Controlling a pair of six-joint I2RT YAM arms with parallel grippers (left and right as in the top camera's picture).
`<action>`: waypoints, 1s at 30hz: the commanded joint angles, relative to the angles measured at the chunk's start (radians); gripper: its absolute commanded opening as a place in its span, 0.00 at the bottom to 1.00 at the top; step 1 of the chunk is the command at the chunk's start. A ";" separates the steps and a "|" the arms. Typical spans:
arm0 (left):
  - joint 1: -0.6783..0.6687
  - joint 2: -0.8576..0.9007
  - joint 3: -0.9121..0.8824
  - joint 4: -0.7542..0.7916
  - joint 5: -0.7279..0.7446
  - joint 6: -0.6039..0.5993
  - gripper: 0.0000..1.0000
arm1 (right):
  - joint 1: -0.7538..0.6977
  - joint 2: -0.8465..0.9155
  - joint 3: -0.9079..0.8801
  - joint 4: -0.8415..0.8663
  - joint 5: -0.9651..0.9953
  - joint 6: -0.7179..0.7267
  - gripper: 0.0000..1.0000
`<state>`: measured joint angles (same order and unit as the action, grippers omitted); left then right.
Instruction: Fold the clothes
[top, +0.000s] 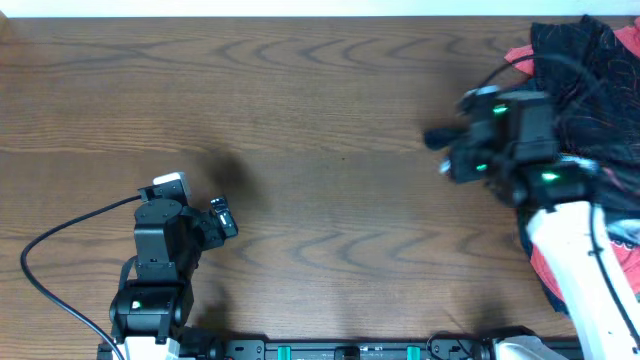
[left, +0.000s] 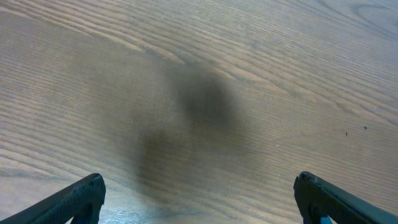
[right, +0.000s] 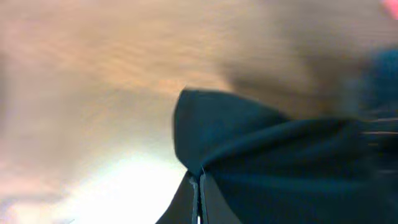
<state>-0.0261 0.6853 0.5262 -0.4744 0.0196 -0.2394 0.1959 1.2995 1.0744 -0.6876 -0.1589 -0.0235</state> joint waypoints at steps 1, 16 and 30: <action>0.006 -0.001 0.020 0.006 -0.001 -0.009 0.98 | 0.151 0.039 -0.030 0.033 -0.157 0.001 0.01; 0.006 -0.001 0.020 0.064 0.008 -0.021 0.98 | 0.552 0.232 -0.028 0.462 0.174 0.144 0.99; -0.076 0.244 0.016 0.165 0.342 -0.390 0.98 | 0.120 -0.016 -0.028 0.005 0.237 0.229 0.99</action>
<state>-0.0593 0.8360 0.5278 -0.3298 0.2581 -0.5209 0.3775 1.3025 1.0389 -0.6430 0.0616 0.1810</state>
